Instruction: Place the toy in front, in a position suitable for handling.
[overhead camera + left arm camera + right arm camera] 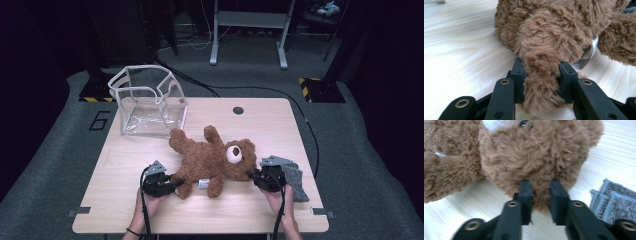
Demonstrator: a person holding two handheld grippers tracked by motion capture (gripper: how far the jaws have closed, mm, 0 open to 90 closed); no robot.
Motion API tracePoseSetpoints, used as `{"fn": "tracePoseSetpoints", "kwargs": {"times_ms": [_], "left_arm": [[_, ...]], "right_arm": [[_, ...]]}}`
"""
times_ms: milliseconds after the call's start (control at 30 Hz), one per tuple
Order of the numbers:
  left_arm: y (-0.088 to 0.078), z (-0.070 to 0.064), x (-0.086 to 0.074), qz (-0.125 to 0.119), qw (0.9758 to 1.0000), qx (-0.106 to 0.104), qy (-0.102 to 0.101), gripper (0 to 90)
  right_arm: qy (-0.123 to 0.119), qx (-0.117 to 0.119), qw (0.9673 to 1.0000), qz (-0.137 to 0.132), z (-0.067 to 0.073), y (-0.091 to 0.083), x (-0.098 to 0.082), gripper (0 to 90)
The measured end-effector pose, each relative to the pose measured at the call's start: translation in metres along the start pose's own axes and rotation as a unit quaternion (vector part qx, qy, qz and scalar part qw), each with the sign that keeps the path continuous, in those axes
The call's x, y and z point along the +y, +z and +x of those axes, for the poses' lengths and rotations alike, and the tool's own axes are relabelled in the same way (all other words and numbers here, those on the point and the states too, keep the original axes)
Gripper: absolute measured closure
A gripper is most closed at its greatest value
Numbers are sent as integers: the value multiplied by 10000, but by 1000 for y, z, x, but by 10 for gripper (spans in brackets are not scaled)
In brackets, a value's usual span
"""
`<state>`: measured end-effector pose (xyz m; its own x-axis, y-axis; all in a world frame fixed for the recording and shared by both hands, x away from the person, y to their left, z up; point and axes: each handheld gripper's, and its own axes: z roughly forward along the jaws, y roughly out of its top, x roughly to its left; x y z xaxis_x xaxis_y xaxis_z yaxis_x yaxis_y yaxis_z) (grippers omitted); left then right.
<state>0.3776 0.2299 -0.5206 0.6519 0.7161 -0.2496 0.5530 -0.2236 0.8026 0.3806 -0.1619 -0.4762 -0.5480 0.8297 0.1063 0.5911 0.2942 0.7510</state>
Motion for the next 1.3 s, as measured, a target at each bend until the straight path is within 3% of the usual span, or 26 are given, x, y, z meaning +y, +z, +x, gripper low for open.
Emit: {"fn": "tracePoseSetpoints", "kwargs": {"times_ms": [67, 233, 300, 400, 433, 467, 567, 667, 733, 833, 1133, 1300], "left_arm": [[0, 0, -1, -22, 9999, -44, -98, 650], [0, 3, -3, -51, 10000, -20, -60, 650], [1, 4, -4, -66, 9998, -65, -155, 649], [1, 6, -6, -123, 9999, -29, -109, 645], [0, 3, -6, -150, 9997, -23, -171, 646], [0, 3, -6, -174, 9998, 15, -101, 644], [1, 2, -8, -263, 9995, -9, -201, 640], [0, 3, -8, -290, 9995, -5, -133, 626], [0, 3, -9, -300, 9994, -20, -150, 622], [0, 2, -9, -328, 9993, -19, -194, 619], [0, 4, -9, -317, 9994, -33, -162, 618], [0, 4, -9, -322, 9993, -35, -170, 619]], "right_arm": [[-9, -70, 10000, -14, -2, -3, 0, 595], [99, -284, 9995, -73, -13, -19, -1, 376], [185, -432, 9989, -42, -22, -27, -3, 271], [309, -674, 9972, 98, -37, -35, -8, 188], [368, -767, 9961, 241, -40, -35, -10, 176], [428, -955, 9940, 314, -44, -36, -14, 176], [599, -1073, 9904, 636, -54, -33, -25, 158], [671, -1199, 9872, 805, -65, -24, -33, 159], [782, -1174, 9865, 828, -70, -18, -35, 158], [738, -1151, 9870, 847, -76, -12, -34, 157], [773, -1247, 9838, 1030, -75, -4, -34, 165], [696, -1225, 9856, 930, -71, -11, -30, 164]]}}
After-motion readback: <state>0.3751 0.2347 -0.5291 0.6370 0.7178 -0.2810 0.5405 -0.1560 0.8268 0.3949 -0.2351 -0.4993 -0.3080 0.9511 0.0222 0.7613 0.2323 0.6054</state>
